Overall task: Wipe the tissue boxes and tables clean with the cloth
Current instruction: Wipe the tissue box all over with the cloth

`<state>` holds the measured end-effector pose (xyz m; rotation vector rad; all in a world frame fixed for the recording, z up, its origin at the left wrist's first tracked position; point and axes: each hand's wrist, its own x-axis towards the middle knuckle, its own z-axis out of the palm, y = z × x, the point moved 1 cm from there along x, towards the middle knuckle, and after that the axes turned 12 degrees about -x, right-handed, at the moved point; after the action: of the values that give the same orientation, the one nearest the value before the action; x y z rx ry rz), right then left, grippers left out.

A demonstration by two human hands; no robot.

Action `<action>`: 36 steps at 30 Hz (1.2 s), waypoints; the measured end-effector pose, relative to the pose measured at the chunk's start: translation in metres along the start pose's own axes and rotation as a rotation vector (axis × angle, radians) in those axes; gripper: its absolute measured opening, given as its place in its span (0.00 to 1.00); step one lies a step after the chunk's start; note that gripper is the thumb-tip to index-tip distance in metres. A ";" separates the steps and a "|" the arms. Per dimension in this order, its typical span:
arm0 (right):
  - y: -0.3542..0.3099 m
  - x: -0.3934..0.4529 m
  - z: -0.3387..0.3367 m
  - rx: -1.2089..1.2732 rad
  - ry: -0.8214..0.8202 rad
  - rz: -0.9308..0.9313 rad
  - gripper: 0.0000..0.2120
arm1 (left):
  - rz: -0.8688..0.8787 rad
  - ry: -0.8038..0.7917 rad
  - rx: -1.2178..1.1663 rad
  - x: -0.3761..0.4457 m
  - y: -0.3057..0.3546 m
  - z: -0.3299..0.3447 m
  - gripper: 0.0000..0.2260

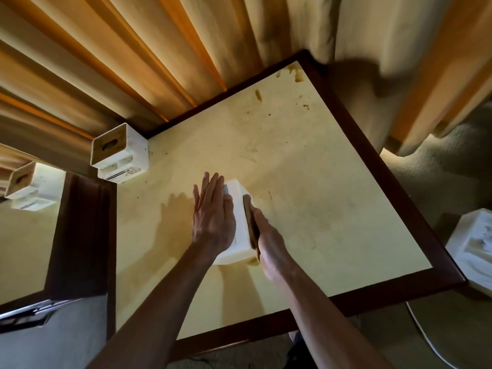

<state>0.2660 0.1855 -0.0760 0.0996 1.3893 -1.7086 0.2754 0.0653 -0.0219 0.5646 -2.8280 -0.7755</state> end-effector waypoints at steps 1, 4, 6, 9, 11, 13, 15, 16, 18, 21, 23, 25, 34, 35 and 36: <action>-0.002 0.002 0.001 -0.025 0.004 0.001 0.17 | 0.002 0.000 -0.009 0.000 0.000 0.000 0.26; -0.003 0.011 0.006 -0.155 0.066 -0.002 0.15 | -0.008 0.002 -0.045 0.001 -0.001 0.002 0.26; -0.004 0.017 0.005 -0.159 0.039 0.026 0.20 | -0.005 0.009 -0.064 0.001 -0.001 0.002 0.26; -0.010 0.027 -0.002 -0.253 -0.017 0.018 0.23 | -0.002 0.025 -0.110 0.001 -0.002 0.001 0.24; -0.017 0.036 -0.001 -0.223 -0.044 0.038 0.21 | -0.002 0.033 -0.141 0.001 -0.002 0.001 0.23; -0.001 0.055 -0.003 -0.176 -0.101 0.083 0.29 | 0.003 0.045 -0.175 0.001 -0.002 0.000 0.23; 0.009 0.076 -0.007 -0.141 -0.140 0.005 0.40 | 0.000 0.058 -0.213 0.002 -0.002 -0.001 0.22; 0.000 0.072 -0.005 -0.177 -0.127 -0.032 0.38 | -0.010 0.066 -0.239 0.002 -0.001 -0.001 0.22; -0.029 0.052 0.006 -0.255 -0.026 -0.095 0.27 | -0.044 0.085 -0.320 0.001 0.001 -0.004 0.21; -0.043 0.031 0.014 -0.221 -0.090 -0.314 0.19 | -0.070 0.098 -0.386 0.002 0.002 -0.005 0.22; -0.046 0.022 0.016 -0.187 -0.110 -0.381 0.19 | -0.058 0.096 -0.403 0.002 0.002 -0.005 0.22; -0.044 0.015 0.015 -0.153 -0.129 -0.428 0.22 | -0.069 0.091 -0.433 0.002 0.003 -0.005 0.22; -0.008 -0.018 0.004 -0.110 -0.185 -0.396 0.21 | -0.040 0.127 -0.435 0.003 0.001 -0.003 0.21; -0.003 -0.022 0.004 -0.101 -0.171 -0.394 0.21 | -0.031 0.128 -0.435 0.002 0.002 -0.003 0.21; 0.004 -0.025 0.003 -0.103 -0.144 -0.379 0.21 | -0.017 0.130 -0.427 0.002 0.004 -0.003 0.20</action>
<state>0.2850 0.1981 -0.0640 -0.3586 1.4491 -1.9017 0.2735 0.0664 -0.0169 0.5450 -2.4359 -1.2491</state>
